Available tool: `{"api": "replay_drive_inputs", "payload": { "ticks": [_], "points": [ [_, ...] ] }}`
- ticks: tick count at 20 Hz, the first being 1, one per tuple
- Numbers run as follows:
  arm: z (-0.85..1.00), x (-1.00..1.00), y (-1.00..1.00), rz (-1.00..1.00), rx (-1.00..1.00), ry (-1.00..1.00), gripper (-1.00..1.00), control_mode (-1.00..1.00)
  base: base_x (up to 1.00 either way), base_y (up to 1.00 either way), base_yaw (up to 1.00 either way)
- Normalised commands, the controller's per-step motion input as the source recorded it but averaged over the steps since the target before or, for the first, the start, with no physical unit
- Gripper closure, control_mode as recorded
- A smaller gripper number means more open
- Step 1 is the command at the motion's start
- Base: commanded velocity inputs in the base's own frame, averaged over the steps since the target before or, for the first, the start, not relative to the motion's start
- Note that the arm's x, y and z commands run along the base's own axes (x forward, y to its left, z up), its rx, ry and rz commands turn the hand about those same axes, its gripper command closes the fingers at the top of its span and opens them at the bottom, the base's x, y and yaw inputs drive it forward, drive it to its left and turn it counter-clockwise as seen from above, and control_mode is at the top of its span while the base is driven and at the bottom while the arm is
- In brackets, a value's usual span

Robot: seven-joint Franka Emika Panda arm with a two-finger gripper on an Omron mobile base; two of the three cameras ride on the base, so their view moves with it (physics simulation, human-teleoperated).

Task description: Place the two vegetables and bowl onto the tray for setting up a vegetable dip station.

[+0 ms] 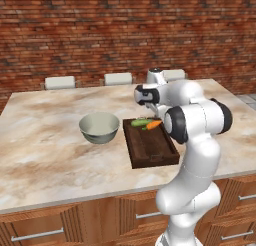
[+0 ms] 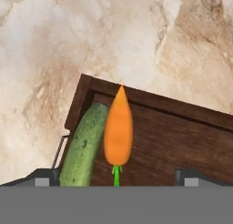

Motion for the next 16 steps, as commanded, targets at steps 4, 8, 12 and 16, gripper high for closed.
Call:
{"api": "replay_drive_inputs", "payload": {
  "ticks": [4, 8, 12, 16],
  "points": [
    [0.26, -0.36, 0.12, 0.11, 0.00, 0.03, -1.00, -1.00, 0.00, 0.00, 0.00],
    [0.11, -0.53, 0.15, 0.11, 0.00, 0.00, -1.00, -1.00, 0.00, 0.00, 0.00],
    [0.02, -0.66, 0.32, 0.10, 0.00, 0.00, -1.00, -1.00, 0.00, 0.00, 0.00],
    [0.00, -0.64, 0.54, 0.06, 0.00, -0.02, -1.00, -1.00, 0.00, 0.00, 0.00]
  ]
}}
